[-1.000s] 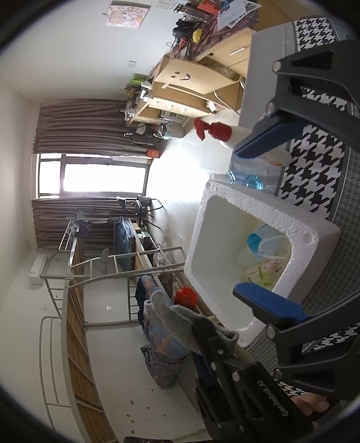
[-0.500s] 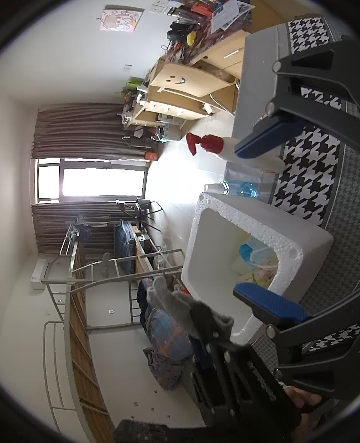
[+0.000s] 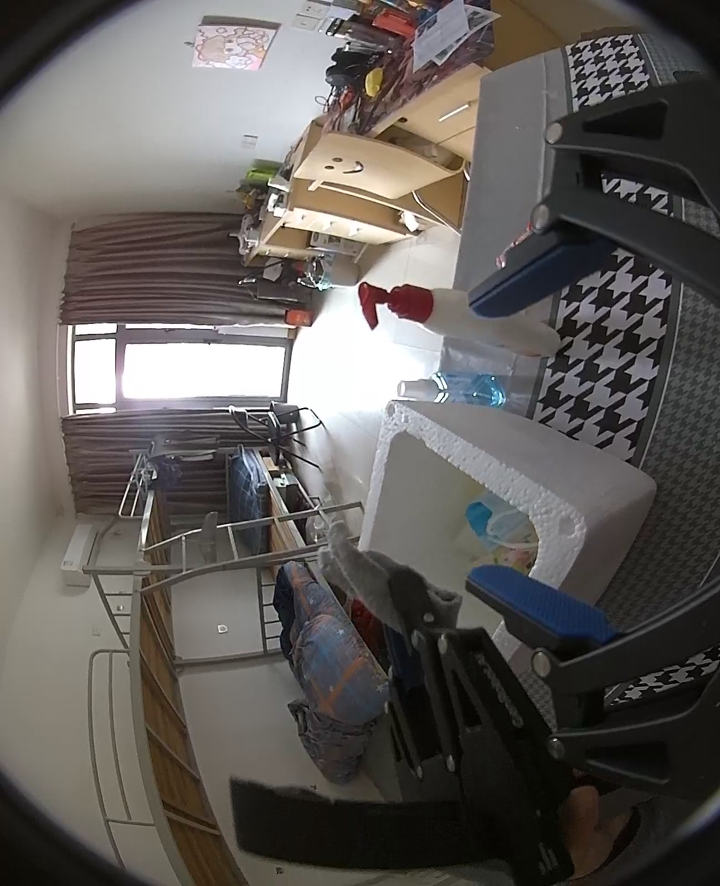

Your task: Organize soft objects

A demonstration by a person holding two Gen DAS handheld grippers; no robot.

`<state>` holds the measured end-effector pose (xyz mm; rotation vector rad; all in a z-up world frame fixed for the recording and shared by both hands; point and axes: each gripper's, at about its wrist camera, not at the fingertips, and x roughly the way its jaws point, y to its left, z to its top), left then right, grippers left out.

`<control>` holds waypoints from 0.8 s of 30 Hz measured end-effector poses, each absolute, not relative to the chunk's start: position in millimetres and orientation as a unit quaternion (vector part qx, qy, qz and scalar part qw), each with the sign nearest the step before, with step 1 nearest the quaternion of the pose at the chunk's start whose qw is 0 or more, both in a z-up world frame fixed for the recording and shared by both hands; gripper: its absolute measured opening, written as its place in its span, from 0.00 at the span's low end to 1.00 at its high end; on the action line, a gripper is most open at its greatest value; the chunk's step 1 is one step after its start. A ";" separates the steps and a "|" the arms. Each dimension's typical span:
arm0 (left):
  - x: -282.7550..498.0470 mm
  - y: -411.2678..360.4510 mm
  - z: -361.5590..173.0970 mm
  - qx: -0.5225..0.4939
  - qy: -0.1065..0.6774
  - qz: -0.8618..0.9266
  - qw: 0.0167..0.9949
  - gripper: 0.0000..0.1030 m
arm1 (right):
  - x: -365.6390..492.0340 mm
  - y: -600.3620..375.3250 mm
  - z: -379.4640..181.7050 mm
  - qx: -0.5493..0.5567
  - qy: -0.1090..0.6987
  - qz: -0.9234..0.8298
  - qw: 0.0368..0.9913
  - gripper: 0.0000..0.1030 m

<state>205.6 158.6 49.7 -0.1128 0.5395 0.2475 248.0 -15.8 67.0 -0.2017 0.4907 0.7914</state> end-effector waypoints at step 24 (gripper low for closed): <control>171.8 151.6 63.0 -0.060 0.222 0.150 0.961 0.99 | 239.4 -34.1 71.5 -0.080 0.228 0.373 0.896 0.91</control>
